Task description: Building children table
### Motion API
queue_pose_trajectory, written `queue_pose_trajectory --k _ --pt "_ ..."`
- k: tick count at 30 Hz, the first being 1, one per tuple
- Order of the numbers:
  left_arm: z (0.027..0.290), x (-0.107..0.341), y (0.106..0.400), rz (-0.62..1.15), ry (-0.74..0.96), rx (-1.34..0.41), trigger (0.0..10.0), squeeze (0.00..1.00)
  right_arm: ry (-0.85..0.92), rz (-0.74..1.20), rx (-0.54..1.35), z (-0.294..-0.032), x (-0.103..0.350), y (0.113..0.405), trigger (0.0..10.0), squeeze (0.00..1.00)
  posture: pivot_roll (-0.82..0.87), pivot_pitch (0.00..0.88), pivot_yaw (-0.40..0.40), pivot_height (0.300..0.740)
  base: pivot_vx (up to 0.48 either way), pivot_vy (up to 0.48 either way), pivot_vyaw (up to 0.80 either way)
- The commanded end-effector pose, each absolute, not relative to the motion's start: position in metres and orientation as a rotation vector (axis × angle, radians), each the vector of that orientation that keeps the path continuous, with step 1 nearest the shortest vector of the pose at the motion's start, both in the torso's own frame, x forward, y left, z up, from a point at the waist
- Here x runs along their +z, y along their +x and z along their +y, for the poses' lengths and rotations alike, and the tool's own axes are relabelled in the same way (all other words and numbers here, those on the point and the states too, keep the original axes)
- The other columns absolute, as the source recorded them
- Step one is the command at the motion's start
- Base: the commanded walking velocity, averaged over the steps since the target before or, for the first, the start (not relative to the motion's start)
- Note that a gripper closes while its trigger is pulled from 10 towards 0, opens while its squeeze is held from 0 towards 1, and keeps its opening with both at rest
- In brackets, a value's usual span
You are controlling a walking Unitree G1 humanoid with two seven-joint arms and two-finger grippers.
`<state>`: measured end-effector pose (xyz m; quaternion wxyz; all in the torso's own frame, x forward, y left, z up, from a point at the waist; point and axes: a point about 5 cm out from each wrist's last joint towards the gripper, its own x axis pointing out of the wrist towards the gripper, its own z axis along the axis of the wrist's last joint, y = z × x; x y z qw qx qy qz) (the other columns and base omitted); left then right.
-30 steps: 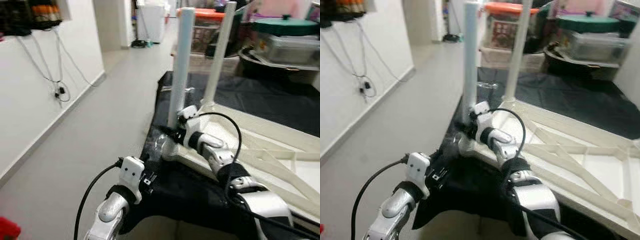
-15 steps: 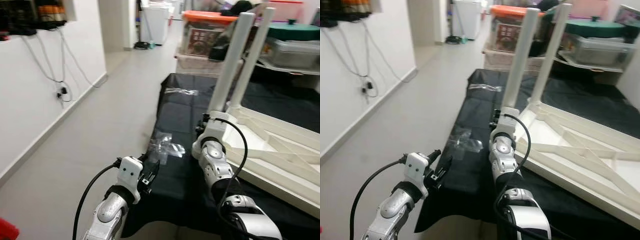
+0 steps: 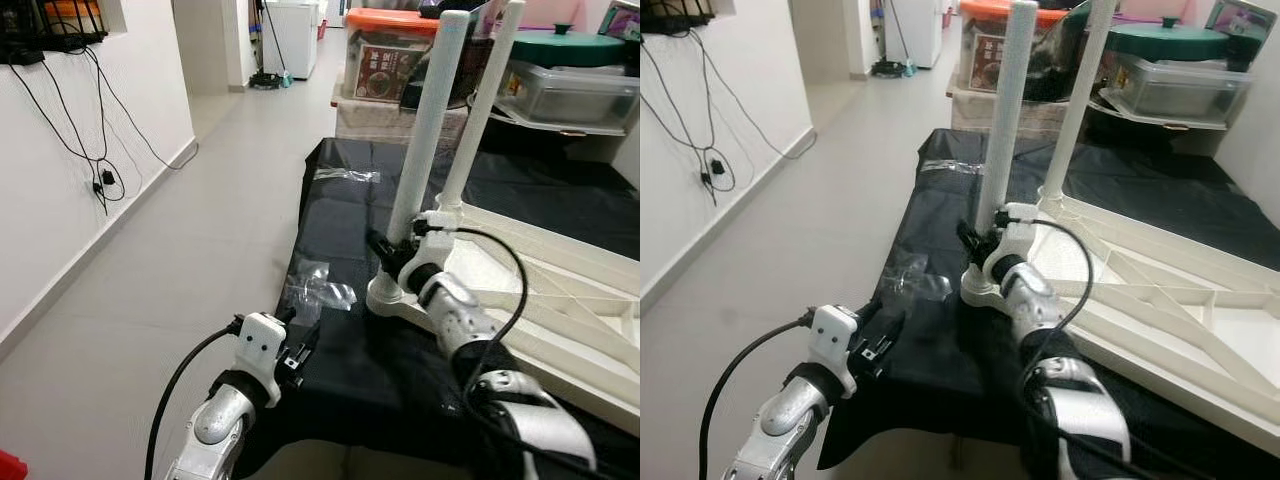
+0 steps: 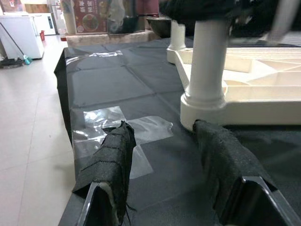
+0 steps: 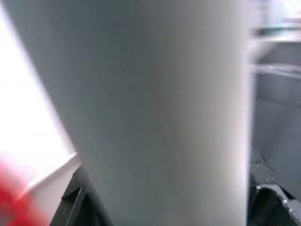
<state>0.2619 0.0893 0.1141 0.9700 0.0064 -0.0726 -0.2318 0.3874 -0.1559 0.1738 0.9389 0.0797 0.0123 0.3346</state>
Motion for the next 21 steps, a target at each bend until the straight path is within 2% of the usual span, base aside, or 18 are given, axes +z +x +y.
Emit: queue_pose_trajectory --k 1,2,4,6,7,9,11,12,16,18,19,20,21 --pt "0.087 0.111 0.262 -0.130 0.018 -0.479 10.0 0.00 0.150 0.072 0.824 -0.136 0.167 0.383 10.0 0.00 0.07 0.000 -0.059 0.740 0.000 0.000 0.00" --pt "0.087 0.112 0.262 -0.130 0.018 -0.478 10.0 0.00 0.105 0.110 0.960 -0.135 0.165 0.378 10.0 0.00 0.08 0.000 -0.061 0.740 0.000 0.000 0.00" --pt "0.087 0.112 0.262 -0.130 0.018 -0.478 10.0 0.00 0.105 0.110 0.960 -0.135 0.165 0.378 10.0 0.00 0.08 0.000 -0.061 0.740 0.000 0.000 0.00" --pt "0.087 0.112 0.261 -0.131 0.017 -0.475 10.0 0.00 0.028 0.180 1.176 -0.125 0.162 0.370 10.0 0.00 0.08 0.000 -0.066 0.740 0.000 0.000 0.00" --pt "0.087 0.112 0.261 -0.131 0.017 -0.475 10.0 0.00 0.028 0.180 1.176 -0.125 0.162 0.370 10.0 0.00 0.08 0.000 -0.066 0.740 0.000 0.000 0.00" --pt "0.087 0.112 0.261 -0.129 0.015 -0.474 10.0 0.00 0.000 0.220 1.312 -0.110 0.158 0.364 10.0 0.00 0.08 0.000 -0.064 0.740 0.000 0.000 0.00" --pt "0.087 0.112 0.261 -0.129 0.015 -0.474 10.0 0.00 -0.010 0.229 1.336 -0.108 0.156 0.362 10.0 0.00 0.08 0.000 -0.064 0.740 0.000 0.000 0.00" --pt "0.087 0.112 0.261 -0.129 0.015 -0.474 10.0 0.00 -0.029 0.236 1.327 -0.104 0.152 0.361 0.0 0.00 0.09 0.000 -0.066 0.740 0.000 0.000 0.00" --pt "0.087 0.112 0.261 -0.128 0.015 -0.474 10.0 0.00 -0.041 0.241 1.327 -0.103 0.149 0.360 0.0 0.00 0.09 0.000 -0.066 0.740 0.000 0.000 0.00" --pt "0.088 0.112 0.261 -0.128 0.015 -0.473 10.0 0.00 -0.056 0.216 1.261 -0.101 0.148 0.363 0.0 0.00 0.09 0.000 -0.065 0.740 0.000 0.000 0.00" --pt "0.088 0.112 0.260 -0.128 0.015 -0.473 10.0 0.00 -0.094 0.181 1.070 -0.104 0.148 0.372 0.0 0.00 0.09 0.000 -0.067 0.740 0.000 0.000 0.00" --pt "0.088 0.112 0.260 -0.127 0.015 -0.473 10.0 0.00 -0.094 0.148 0.797 -0.115 0.149 0.383 0.0 0.00 0.08 0.000 -0.065 0.740 0.000 0.000 0.00" --pt "0.088 0.112 0.260 -0.127 0.015 -0.473 10.0 0.00 -0.094 0.148 0.797 -0.115 0.149 0.383 0.0 0.00 0.08 0.000 -0.065 0.740 0.000 0.000 0.00"
